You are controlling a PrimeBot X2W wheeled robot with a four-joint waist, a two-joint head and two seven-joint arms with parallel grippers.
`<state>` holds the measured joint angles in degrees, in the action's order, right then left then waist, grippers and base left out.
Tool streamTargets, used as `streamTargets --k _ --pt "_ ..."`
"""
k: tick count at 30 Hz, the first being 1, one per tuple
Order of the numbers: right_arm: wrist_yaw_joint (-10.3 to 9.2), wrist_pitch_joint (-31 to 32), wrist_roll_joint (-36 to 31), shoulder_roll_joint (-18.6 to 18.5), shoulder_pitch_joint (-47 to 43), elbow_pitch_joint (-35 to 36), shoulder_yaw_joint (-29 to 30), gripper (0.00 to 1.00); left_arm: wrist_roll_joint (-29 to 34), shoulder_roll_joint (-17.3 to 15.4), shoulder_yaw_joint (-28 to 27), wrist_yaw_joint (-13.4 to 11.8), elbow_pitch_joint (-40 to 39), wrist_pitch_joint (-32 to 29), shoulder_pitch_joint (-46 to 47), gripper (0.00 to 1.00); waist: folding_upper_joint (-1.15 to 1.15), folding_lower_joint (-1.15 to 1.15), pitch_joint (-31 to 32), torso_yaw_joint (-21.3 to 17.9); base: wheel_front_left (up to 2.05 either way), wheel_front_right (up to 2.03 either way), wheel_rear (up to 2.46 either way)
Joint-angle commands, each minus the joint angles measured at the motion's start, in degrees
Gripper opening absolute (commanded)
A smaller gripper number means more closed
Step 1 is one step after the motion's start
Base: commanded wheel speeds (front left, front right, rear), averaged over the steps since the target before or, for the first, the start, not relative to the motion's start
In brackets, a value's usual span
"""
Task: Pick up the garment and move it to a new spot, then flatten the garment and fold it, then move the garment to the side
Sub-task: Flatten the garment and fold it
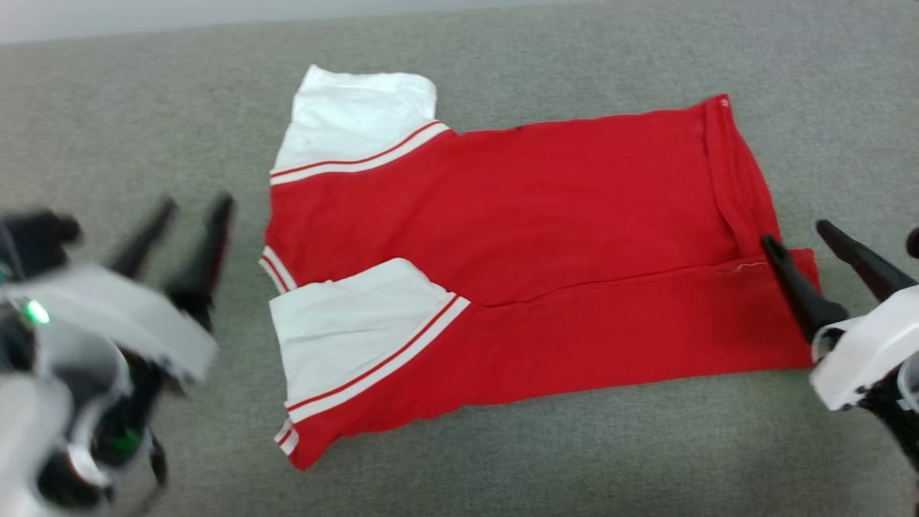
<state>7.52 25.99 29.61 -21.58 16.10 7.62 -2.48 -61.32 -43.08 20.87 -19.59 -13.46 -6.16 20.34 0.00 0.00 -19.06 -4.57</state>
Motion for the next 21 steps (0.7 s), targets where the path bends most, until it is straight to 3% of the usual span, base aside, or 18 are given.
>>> streamTargets --k 1,6,14,18,21 --pt "-0.06 -1.46 -0.76 0.93 -0.27 0.37 -0.54 1.00 1.37 -0.61 -0.31 0.70 0.96 0.45 2.32 1.00 0.00 0.00 -0.67 -1.18 0.00 0.00 0.00" --pt "-0.06 -5.33 -2.10 3.74 0.36 1.42 -2.92 1.00 1.83 0.79 1.23 4.74 8.11 -2.99 14.40 1.00 0.00 0.00 -2.72 -4.19 0.00 0.00 0.00" --pt "-0.06 -8.92 -1.66 6.55 1.91 1.31 -5.56 1.00 8.76 2.65 7.57 11.75 30.36 -9.94 37.73 1.00 0.00 0.00 -7.40 -11.08 0.00 0.00 0.00" --pt "-0.06 -10.34 -1.34 7.24 1.88 0.50 -6.55 1.00 11.56 3.33 12.37 16.82 42.83 -16.60 45.85 1.00 0.00 0.00 -8.92 -13.77 0.00 0.00 0.00" --pt "-0.07 -10.84 -0.89 7.36 1.68 -0.40 -7.43 1.00 10.64 4.36 14.81 19.03 51.67 -25.38 49.42 1.00 0.00 0.00 -9.21 -15.18 0.00 0.00 0.00"
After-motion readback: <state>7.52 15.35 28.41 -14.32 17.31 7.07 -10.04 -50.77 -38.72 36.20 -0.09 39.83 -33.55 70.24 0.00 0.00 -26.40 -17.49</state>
